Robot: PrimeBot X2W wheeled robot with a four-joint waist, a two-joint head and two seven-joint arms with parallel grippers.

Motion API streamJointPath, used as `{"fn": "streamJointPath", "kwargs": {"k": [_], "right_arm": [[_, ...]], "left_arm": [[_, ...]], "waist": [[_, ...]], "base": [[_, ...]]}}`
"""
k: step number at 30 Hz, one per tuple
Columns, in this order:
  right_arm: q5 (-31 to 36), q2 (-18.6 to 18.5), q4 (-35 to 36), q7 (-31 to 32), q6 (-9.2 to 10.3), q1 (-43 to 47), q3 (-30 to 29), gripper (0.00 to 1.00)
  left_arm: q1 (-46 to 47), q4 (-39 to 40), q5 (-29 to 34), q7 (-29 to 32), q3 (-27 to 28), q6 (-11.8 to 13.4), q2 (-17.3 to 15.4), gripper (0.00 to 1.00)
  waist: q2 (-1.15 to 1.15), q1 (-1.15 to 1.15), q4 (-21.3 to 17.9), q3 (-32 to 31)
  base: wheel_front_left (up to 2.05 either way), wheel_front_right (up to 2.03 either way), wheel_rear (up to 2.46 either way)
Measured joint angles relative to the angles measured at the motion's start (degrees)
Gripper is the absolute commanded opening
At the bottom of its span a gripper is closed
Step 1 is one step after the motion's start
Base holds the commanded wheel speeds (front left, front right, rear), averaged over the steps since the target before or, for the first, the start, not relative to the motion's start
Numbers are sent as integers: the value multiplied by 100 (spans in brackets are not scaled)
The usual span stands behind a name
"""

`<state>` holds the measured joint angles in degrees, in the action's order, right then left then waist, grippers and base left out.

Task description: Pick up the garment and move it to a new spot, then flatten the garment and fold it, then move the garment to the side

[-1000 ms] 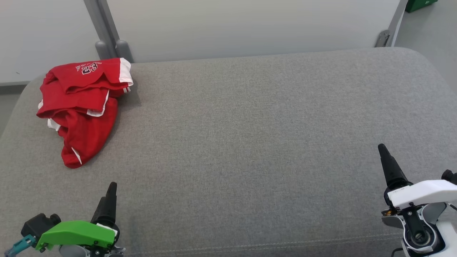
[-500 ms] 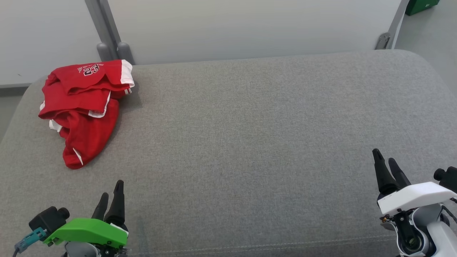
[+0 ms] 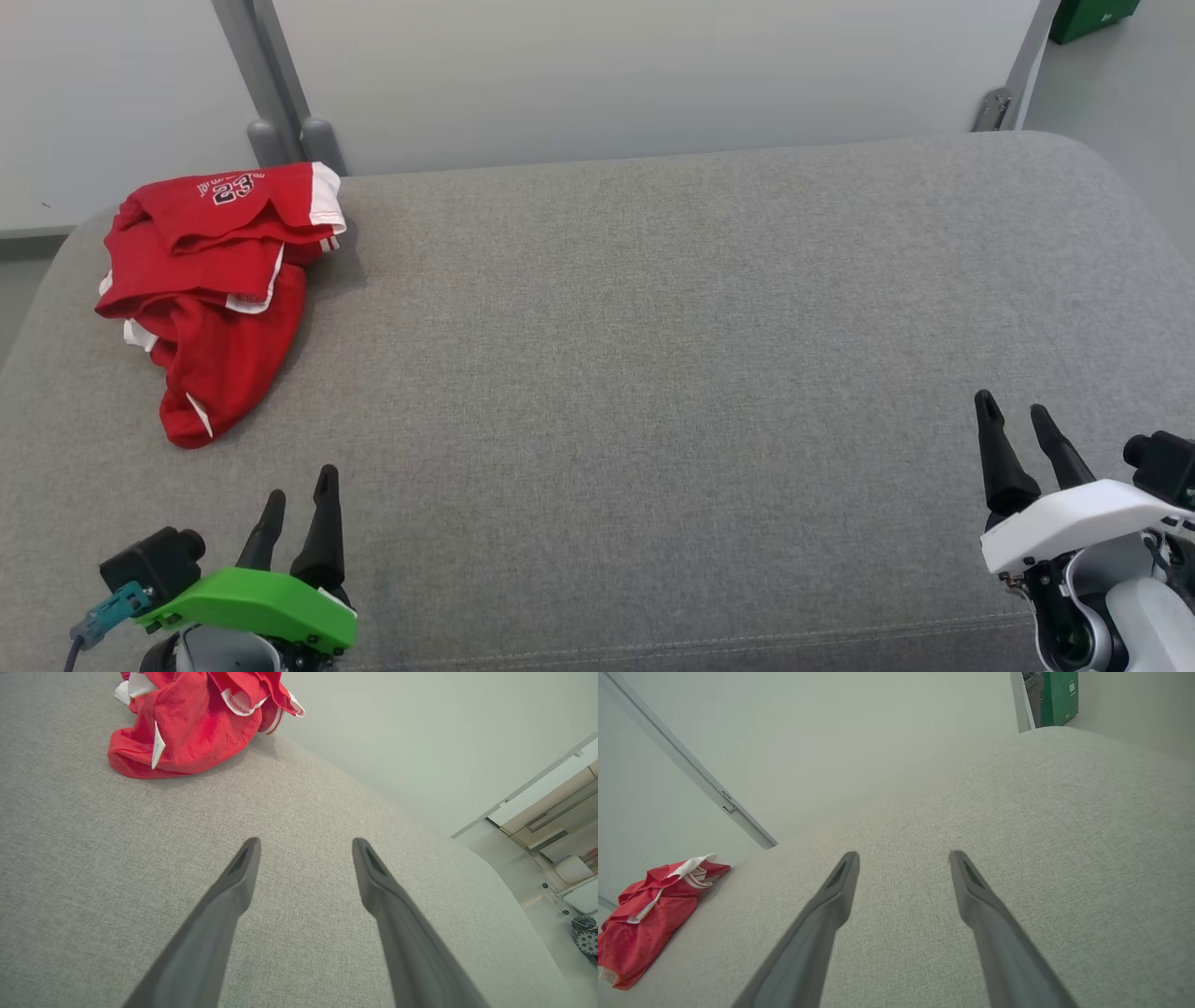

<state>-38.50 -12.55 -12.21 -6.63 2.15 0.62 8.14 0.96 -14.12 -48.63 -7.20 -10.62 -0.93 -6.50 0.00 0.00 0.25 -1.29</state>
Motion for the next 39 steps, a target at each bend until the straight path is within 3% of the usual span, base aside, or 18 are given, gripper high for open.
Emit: {"fn": "streamJointPath", "kwargs": {"k": [26, 39], "right_arm": [[2097, -402, 51, -552, 259, -12, 549, 100], [2748, -393, 76, -755, 410, -14, 559, 100]], "left_arm": [[-8, 108, 1934, -506, -238, 153, -91, 100], [-12, 94, 2778, -705, -236, 201, -142, 100]], "waist": [[0, 0, 139, 2], [0, 0, 194, -4]], "base": [[0, 0, 0], [0, 0, 0]]}}
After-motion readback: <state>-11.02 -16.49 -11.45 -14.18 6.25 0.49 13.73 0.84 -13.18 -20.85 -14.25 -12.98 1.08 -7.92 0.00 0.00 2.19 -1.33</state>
